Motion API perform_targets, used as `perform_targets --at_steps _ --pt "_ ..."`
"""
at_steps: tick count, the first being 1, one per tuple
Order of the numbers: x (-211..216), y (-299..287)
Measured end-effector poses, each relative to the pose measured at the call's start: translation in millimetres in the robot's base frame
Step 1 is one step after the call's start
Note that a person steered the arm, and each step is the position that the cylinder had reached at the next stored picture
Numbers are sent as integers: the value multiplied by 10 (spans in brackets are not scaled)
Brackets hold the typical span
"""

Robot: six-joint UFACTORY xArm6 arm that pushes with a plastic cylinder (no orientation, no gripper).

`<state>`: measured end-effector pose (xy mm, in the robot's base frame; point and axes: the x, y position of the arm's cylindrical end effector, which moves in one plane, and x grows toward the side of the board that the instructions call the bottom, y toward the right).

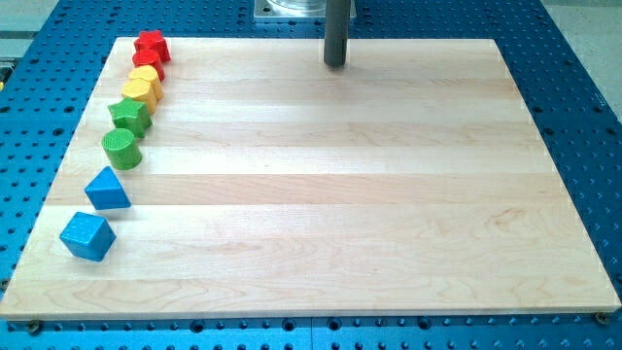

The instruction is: Push your arm to the bottom center of the board

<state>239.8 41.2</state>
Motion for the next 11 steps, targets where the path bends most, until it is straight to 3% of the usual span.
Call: perform_targets --at_steps 3,5,7,9,10,11 --pt "21 103" --pt "981 211" --pt "799 233" --pt "2561 216" --pt "3295 -93" --pt "2717 -493"
